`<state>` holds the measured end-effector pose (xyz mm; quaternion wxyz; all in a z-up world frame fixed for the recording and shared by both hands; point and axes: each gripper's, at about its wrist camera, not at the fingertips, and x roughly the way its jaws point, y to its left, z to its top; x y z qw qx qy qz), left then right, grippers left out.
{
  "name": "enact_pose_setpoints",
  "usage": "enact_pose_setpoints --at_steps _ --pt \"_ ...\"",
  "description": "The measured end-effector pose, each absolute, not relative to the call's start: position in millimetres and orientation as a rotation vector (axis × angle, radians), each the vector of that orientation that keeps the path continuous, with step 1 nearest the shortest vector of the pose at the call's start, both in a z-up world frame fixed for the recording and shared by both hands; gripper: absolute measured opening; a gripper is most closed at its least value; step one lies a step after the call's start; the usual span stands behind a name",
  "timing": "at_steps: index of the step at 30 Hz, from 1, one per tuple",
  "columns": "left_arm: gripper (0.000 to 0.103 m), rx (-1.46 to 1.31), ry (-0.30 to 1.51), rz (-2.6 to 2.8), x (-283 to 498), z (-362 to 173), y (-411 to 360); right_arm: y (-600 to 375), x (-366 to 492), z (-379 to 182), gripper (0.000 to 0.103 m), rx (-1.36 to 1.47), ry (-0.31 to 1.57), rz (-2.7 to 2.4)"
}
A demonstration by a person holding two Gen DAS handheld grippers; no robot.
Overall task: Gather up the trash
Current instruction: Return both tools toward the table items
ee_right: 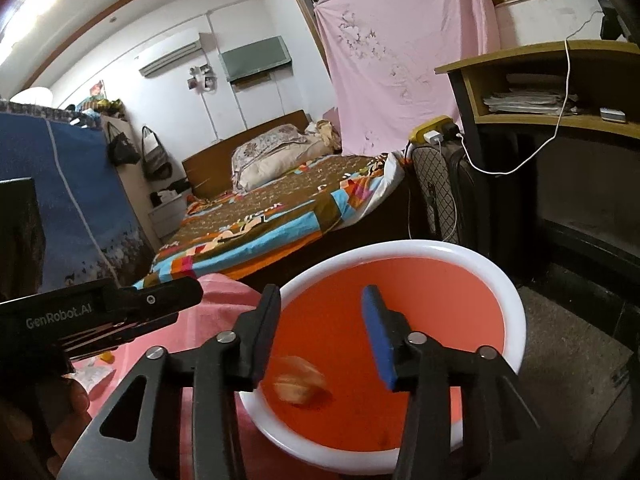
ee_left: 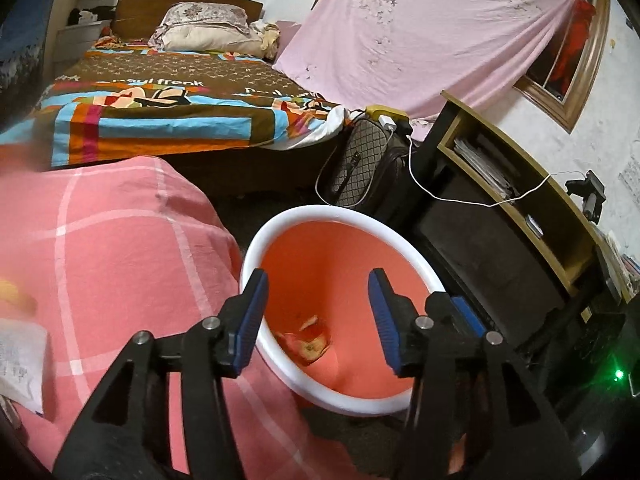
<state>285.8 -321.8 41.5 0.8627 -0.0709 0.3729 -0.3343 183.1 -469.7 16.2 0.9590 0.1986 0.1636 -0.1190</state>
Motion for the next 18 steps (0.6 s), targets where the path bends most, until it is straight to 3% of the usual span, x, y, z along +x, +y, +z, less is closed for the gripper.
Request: enact_pose_setpoints --at_steps 4,6,8,9,10,13,16,18 --pt "0.042 -0.155 0.732 -0.665 278 50 -307 -466 180 22 0.047 0.402 0.296 -0.239" --pt "0.053 -0.158 0.693 -0.635 272 56 -297 -462 176 27 0.051 0.391 0.264 -0.235" --pt "0.064 -0.161 0.642 -0.596 264 63 -284 -457 173 33 0.062 0.377 0.231 -0.229" --pt "0.07 -0.162 0.614 -0.569 260 67 -276 -454 171 35 0.077 0.372 0.211 -0.226" --pt "0.072 -0.163 0.577 -0.535 253 72 -266 -453 168 38 0.083 0.37 0.187 -0.225" --pt "0.09 -0.158 0.493 -0.454 241 81 -244 -445 160 46 0.089 0.363 0.126 -0.218" --pt "0.09 -0.149 0.392 -0.355 221 86 -217 -436 154 54 0.103 0.348 0.08 -0.208" --pt "0.09 -0.138 0.364 -0.312 213 86 -202 -428 149 58 0.103 0.348 0.043 -0.18"
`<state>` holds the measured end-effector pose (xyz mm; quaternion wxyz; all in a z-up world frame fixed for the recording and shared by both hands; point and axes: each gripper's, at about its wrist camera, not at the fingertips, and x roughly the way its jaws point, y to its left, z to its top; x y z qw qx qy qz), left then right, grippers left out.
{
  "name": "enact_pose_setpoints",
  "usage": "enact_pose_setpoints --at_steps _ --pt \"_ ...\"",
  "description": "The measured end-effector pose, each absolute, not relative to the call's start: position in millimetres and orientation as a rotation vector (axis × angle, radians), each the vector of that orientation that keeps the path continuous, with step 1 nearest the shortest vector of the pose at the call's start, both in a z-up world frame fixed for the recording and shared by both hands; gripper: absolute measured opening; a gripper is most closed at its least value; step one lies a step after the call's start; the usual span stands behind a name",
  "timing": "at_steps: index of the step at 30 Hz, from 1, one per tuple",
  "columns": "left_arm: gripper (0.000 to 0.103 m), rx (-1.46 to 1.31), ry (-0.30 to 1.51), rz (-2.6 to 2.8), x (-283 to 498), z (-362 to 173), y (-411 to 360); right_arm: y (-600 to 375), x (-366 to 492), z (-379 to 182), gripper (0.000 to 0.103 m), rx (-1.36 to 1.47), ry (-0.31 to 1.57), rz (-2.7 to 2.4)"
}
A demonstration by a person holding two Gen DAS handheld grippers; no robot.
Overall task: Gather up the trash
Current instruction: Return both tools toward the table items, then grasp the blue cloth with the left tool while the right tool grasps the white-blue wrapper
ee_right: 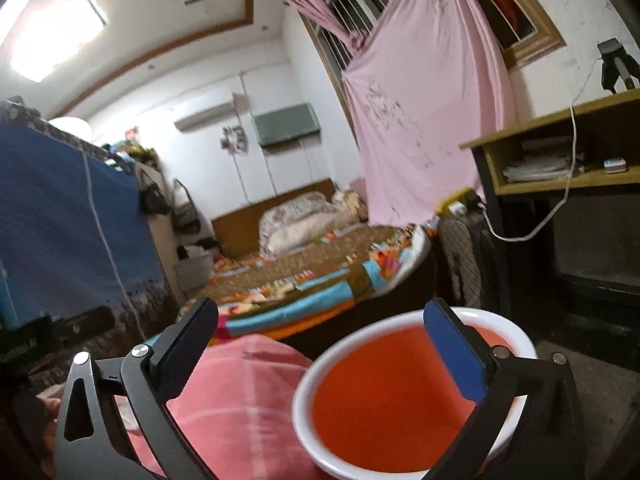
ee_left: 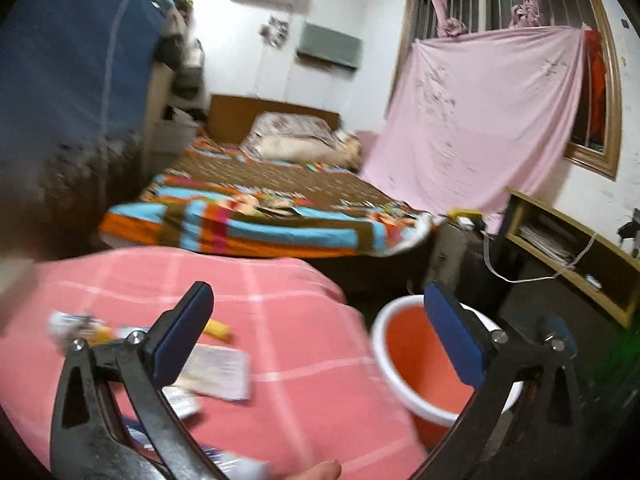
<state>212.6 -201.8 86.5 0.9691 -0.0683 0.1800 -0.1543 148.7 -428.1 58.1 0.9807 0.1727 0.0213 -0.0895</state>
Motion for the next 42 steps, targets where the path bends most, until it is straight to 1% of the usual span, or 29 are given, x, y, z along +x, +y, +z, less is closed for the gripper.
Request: enact_pose_setpoints --at_steps 10,14,21,25,32,33,34,35,36,37,38,39,40,42 --pt "0.09 -0.146 0.203 -0.124 156 80 -123 -374 131 71 0.103 0.269 -0.052 -0.021" --pt "0.09 -0.16 0.185 -0.07 140 75 -98 -348 132 72 0.103 0.239 -0.03 0.067" --pt "0.09 -0.163 0.179 0.0 119 58 -71 -307 131 72 0.103 0.099 0.009 0.204" --pt "0.09 -0.15 0.208 0.008 111 46 -66 -291 137 70 0.103 0.032 0.065 0.26" --pt "0.088 -0.131 0.324 -0.055 114 28 -72 -279 166 51 0.103 0.001 0.32 0.338" --pt "0.084 -0.132 0.344 -0.071 116 26 -73 -280 170 49 0.101 0.009 0.346 0.352" --pt "0.079 -0.134 0.367 -0.091 118 23 -75 -280 173 47 0.095 0.015 0.368 0.36" --pt "0.077 -0.134 0.386 -0.108 120 21 -76 -281 172 43 0.092 0.019 0.381 0.368" --pt "0.072 -0.134 0.41 -0.127 122 19 -78 -281 176 40 0.086 0.022 0.41 0.382" --pt "0.07 -0.137 0.429 -0.143 123 16 -80 -281 178 38 0.08 0.024 0.429 0.39" --pt "0.065 -0.141 0.452 -0.169 124 14 -83 -280 180 35 0.077 0.024 0.442 0.401" --pt "0.06 -0.141 0.464 -0.186 125 12 -85 -279 180 34 0.068 0.022 0.453 0.409" --pt "0.058 -0.139 0.476 -0.201 125 11 -87 -277 181 33 0.065 0.017 0.461 0.413" --pt "0.055 -0.123 0.509 -0.238 127 9 -94 -275 181 32 0.063 0.008 0.469 0.419"
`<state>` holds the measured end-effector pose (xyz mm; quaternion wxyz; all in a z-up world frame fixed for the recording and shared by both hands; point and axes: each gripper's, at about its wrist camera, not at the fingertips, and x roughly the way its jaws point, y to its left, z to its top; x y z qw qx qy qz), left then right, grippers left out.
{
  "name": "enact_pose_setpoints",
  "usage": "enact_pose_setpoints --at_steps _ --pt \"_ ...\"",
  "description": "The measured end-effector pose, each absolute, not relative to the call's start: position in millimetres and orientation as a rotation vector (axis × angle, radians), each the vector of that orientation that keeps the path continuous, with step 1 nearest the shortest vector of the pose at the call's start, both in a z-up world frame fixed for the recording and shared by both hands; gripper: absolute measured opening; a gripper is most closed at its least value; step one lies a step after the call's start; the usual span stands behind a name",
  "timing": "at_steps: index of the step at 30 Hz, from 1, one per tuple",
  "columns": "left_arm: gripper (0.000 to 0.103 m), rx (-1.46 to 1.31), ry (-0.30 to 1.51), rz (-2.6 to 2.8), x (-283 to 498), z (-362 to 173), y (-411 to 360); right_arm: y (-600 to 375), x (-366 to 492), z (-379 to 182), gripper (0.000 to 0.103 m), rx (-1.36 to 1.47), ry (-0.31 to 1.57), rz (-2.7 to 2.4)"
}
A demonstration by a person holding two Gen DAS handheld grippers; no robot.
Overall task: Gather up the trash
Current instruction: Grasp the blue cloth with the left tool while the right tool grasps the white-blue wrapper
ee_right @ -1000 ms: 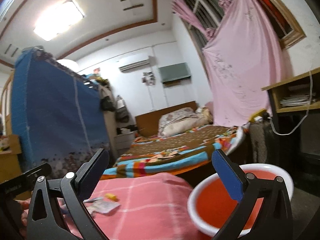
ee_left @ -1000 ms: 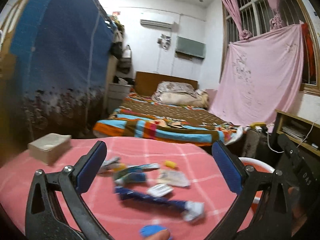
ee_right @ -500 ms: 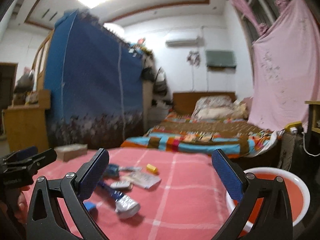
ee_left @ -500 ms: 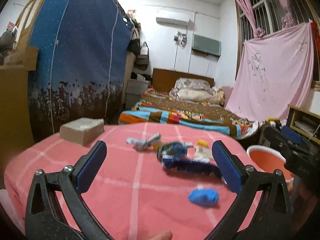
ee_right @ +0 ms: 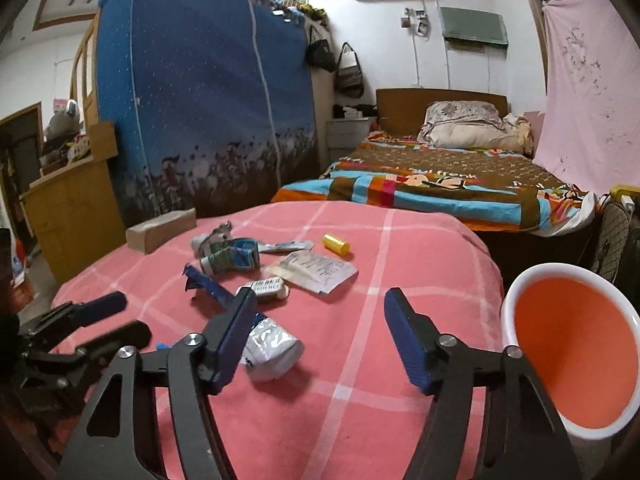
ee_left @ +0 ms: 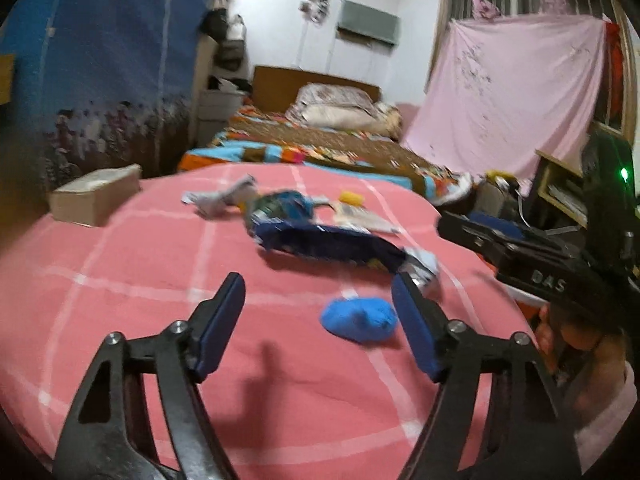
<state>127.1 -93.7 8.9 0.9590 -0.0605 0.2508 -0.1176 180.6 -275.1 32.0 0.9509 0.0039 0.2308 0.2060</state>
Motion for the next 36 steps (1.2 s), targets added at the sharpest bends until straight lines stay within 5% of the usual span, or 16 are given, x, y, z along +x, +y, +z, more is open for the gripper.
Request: enact_pose_setpoints --at_steps 8,9,27,31,36 --pt "0.036 -0.058 0.614 -0.285 137 0 -114 -271 188 24 0.062 -0.004 0.545 0.431" --pt "0.028 -0.055 0.621 -0.283 139 -1 -114 -273 189 23 0.062 0.007 0.549 0.438" --pt "0.026 -0.191 0.632 -0.112 149 4 -63 -245 189 18 0.062 -0.093 0.594 0.545" --pt "0.026 -0.205 0.632 -0.113 149 3 -62 -239 190 14 0.037 -0.125 0.618 0.545" --pt "0.026 -0.214 0.62 -0.116 147 5 -63 -234 186 13 0.035 -0.154 0.622 0.548"
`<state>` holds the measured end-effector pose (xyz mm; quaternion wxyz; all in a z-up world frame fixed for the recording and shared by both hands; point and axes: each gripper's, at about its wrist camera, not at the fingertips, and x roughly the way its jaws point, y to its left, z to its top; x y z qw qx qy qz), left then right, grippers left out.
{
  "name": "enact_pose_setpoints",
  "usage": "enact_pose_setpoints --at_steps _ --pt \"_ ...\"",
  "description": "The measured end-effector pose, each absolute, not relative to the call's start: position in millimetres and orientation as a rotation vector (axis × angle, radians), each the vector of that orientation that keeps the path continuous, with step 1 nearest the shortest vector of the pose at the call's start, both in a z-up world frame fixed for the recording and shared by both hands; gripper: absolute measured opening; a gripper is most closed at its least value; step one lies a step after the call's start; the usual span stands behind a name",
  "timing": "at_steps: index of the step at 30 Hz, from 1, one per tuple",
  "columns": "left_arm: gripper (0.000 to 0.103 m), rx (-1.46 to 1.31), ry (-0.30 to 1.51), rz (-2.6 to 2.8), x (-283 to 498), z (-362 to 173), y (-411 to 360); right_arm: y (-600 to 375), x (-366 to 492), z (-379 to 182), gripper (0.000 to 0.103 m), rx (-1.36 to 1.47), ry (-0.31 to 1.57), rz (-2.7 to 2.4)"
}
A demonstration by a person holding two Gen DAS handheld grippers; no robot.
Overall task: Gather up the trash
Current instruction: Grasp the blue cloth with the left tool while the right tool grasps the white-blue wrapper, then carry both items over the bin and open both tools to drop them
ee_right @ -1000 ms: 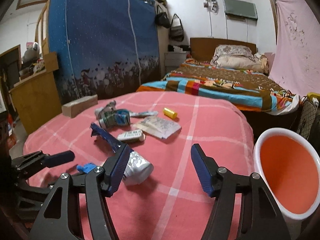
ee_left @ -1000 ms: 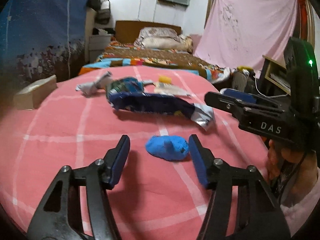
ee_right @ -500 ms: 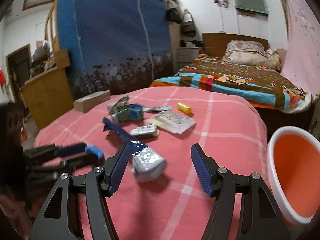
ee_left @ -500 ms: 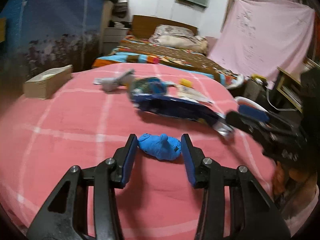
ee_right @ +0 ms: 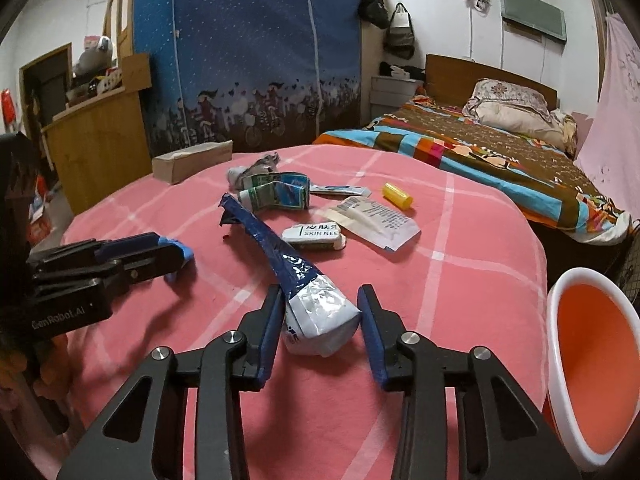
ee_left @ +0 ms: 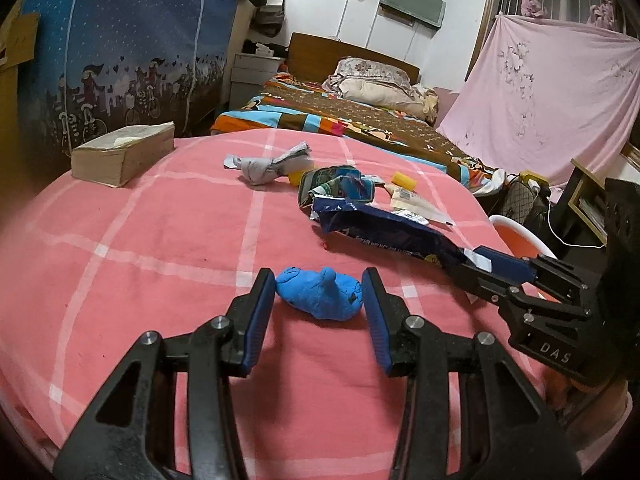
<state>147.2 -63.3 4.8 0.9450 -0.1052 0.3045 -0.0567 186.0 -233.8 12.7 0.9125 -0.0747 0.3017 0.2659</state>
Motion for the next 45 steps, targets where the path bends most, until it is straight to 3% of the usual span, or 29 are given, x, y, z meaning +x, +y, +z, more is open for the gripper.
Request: enact_pose_setpoints --at_steps 10,28,45 --pt "0.026 -0.202 0.496 -0.105 138 21 -68 -245 168 27 0.034 -0.12 0.481 0.522" --pt "0.026 -0.055 0.128 -0.281 138 93 -126 -312 126 68 0.034 0.088 -0.008 0.267" --pt "0.026 -0.075 0.145 -0.591 177 113 -213 -394 123 69 0.034 0.202 -0.088 -0.05"
